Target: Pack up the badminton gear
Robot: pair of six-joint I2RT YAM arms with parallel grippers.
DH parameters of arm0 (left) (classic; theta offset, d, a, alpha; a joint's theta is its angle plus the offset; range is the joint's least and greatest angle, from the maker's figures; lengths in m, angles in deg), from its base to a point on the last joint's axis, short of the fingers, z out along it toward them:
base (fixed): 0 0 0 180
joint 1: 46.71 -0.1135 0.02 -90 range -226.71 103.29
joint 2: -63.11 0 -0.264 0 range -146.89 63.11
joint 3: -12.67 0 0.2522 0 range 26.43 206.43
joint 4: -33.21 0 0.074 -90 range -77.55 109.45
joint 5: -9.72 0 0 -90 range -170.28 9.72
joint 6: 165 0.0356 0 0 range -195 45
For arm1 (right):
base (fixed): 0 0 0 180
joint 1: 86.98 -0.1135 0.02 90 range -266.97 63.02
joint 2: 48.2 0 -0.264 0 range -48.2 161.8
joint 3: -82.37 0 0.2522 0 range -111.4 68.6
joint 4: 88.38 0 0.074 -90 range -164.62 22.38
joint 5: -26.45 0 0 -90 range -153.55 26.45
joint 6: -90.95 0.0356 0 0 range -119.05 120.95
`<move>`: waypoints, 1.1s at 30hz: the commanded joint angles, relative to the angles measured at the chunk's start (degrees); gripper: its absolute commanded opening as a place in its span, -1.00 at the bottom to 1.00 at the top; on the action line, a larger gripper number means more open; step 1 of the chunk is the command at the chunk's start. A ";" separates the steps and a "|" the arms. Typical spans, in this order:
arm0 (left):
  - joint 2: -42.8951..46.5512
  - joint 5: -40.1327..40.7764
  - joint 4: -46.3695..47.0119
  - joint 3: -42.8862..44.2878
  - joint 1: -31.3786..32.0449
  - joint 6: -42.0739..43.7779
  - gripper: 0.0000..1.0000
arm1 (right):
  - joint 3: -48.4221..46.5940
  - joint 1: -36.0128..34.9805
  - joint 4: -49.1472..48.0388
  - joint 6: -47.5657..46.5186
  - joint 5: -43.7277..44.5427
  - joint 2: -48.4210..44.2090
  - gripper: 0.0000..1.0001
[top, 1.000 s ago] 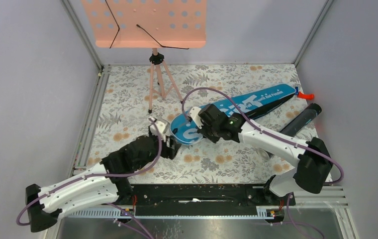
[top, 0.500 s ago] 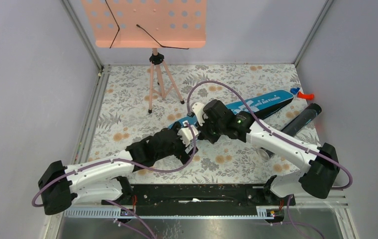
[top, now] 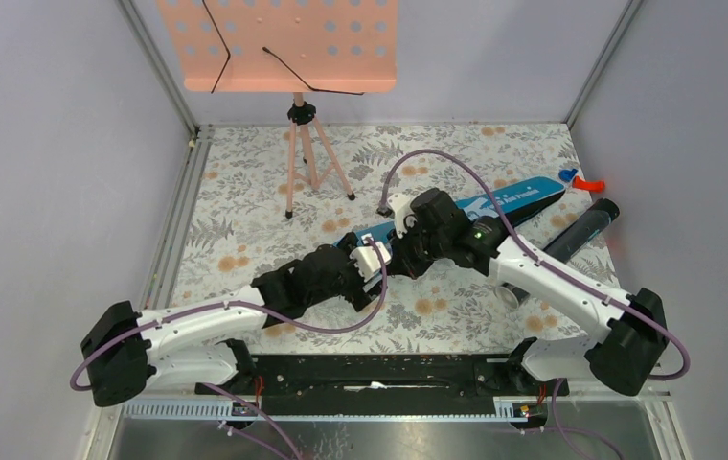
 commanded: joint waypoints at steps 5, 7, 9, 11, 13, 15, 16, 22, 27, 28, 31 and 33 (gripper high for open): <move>4.44 0.33 4.55 -3.78 0.19 4.29 0.77 | -3.42 2.89 -0.06 7.20 -12.52 -5.68 -1.00; 4.96 -0.12 5.99 -4.79 0.19 4.55 0.70 | -4.04 3.79 1.64 7.14 -13.58 -5.90 -1.00; 5.27 -2.52 7.65 -5.12 0.19 4.74 0.36 | -4.17 4.02 2.69 6.66 -13.72 -6.00 -1.00; 5.24 -3.94 6.77 -4.33 0.19 5.02 -0.16 | -4.10 3.98 3.68 5.54 -13.19 -5.63 -1.00; 5.20 -3.83 5.68 -3.36 0.26 5.17 -0.97 | -3.70 3.98 4.80 4.01 -11.64 -4.90 -1.00; 5.33 -4.00 5.34 -2.91 0.30 5.33 -1.00 | -2.96 3.99 4.94 3.07 -9.86 -3.84 -0.96; 5.56 -4.50 5.31 -2.79 0.28 5.57 -1.00 | -2.27 4.04 4.13 2.97 -9.15 -3.45 -0.88; 6.50 -8.59 5.17 -2.73 1.01 7.48 -1.00 | 2.41 3.90 -4.29 4.23 -5.78 -3.81 -0.40; 5.71 -8.29 4.22 -2.14 1.53 8.16 -1.00 | 5.19 3.90 -9.35 4.35 -5.53 -5.93 -0.25; 5.49 -8.07 4.24 -2.04 1.59 8.16 -1.00 | 5.45 3.90 -9.67 4.27 -5.66 -6.21 -0.32; 4.79 -7.30 4.26 -1.42 1.69 7.87 -1.00 | 5.65 3.75 -8.97 3.82 -6.92 -6.22 -0.36; 4.55 -6.69 4.22 -1.01 1.70 7.73 -1.00 | 5.79 3.28 -8.41 3.58 -7.13 -6.14 -0.34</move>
